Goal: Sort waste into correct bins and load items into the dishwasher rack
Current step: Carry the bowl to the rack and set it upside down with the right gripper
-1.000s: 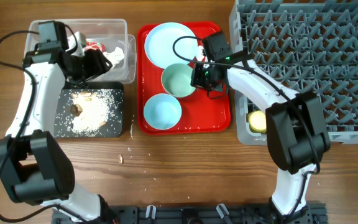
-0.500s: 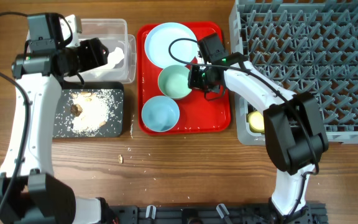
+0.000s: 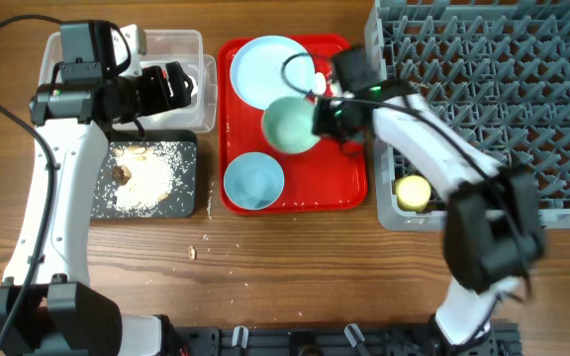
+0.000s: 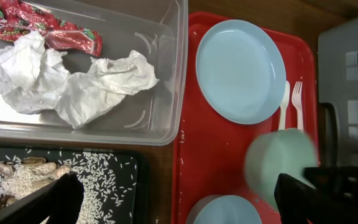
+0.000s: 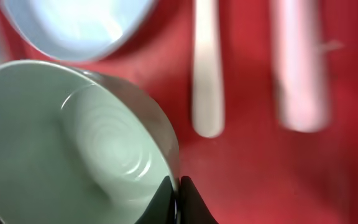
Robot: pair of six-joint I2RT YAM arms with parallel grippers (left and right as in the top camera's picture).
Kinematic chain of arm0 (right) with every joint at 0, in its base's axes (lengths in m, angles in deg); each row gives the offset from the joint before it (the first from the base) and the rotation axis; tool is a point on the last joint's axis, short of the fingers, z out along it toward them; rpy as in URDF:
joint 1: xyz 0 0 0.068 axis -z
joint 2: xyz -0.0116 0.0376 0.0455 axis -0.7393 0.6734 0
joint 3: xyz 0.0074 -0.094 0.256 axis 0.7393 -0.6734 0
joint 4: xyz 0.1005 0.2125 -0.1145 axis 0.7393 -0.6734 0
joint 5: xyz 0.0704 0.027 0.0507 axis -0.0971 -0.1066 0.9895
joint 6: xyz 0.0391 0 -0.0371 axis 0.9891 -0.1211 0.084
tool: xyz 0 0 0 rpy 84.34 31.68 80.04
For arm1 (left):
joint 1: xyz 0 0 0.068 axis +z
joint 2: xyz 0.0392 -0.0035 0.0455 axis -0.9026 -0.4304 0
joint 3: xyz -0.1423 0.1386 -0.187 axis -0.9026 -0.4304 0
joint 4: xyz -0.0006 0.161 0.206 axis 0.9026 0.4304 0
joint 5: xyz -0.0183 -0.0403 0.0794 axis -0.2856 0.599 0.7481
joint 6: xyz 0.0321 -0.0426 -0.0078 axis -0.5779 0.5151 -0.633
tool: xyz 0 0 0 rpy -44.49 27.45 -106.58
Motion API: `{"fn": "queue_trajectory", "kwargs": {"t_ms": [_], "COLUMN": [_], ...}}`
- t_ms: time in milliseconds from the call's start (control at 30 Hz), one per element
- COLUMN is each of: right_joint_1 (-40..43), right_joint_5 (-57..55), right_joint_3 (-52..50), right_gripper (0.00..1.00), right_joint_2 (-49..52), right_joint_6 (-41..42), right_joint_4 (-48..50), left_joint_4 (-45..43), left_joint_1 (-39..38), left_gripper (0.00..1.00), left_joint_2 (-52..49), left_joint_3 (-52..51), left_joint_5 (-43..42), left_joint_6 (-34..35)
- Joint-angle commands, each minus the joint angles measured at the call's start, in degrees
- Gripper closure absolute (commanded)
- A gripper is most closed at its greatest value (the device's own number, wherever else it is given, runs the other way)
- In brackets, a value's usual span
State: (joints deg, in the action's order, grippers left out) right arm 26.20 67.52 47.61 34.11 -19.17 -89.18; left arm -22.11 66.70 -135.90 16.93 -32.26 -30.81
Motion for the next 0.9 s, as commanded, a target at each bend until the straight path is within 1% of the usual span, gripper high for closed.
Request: {"fn": "queue_trajectory", "kwargs": {"t_ms": [0, 67, 133, 233, 300, 400, 433, 500, 567, 700, 767, 867], "right_joint_1": [3.02, 3.5, 3.56, 3.56, 3.56, 3.56, 3.56, 3.56, 3.56, 4.07, 4.81, 6.08], "right_joint_5": [-12.92, -20.35, -32.11, -45.83, -55.3, -64.0, -65.96, -70.01, -73.24, -76.61, -76.59, -76.56], "right_joint_3": [2.62, 2.62, 2.62, 2.62, 2.45, 2.4, 2.4, 2.4, 2.4, 2.4, 2.4, 2.4], "right_gripper": [0.96, 0.96, 0.95, 0.95, 0.96, 0.95, 0.96, 0.96, 0.96, 0.96, 0.96, 0.96], "right_joint_2": [-13.11, -16.28, -18.64, -19.06, -18.08, -15.45, -14.6, -12.0, -8.7, -2.78, 0.68, 4.39], "right_joint_6": [-2.4, -2.4, -2.29, -2.49, -5.25, -11.72, -13.75, -20.96, -30.29, -43.43, -48.92, -54.29], "right_joint_4": [-1.99, -2.19, -2.1, -1.51, 0.59, 6.19, 8.24, 15.08, 23.91, 38.16, 45.42, 52.83], "left_joint_4": [0.07, 0.04, 0.04, 0.07, 0.04, 0.04, 0.04, 0.04, 0.04, 0.04, 0.04, 0.04], "left_joint_1": [-0.17, -0.17, -0.17, -0.17, -0.17, -0.17, -0.17, -0.17, -0.17, -0.17, -0.17, -0.17], "left_gripper": [0.0, 0.0, 0.0, 0.0, 0.0, 0.0, 0.0, 0.0, 0.0, 0.0, 0.0, 0.0], "left_joint_2": [0.07, 0.07, 0.07, 0.07, 0.07, 0.07, 0.07, 0.07, 0.07, 0.07, 0.07, 0.07], "left_joint_3": [0.9, 0.9, 0.9, 0.9, 0.9, 0.9, 0.9, 0.9, 0.9, 0.9, 0.9, 0.9], "left_joint_5": [0.33, 0.33, 0.33, 0.33, 0.33, 0.33, 0.33, 0.33, 0.33, 0.33, 0.33, 0.33], "left_joint_6": [-0.48, -0.48, -0.48, -0.48, -0.48, -0.48, -0.48, -0.48, -0.48, -0.48, -0.48, -0.48]}}
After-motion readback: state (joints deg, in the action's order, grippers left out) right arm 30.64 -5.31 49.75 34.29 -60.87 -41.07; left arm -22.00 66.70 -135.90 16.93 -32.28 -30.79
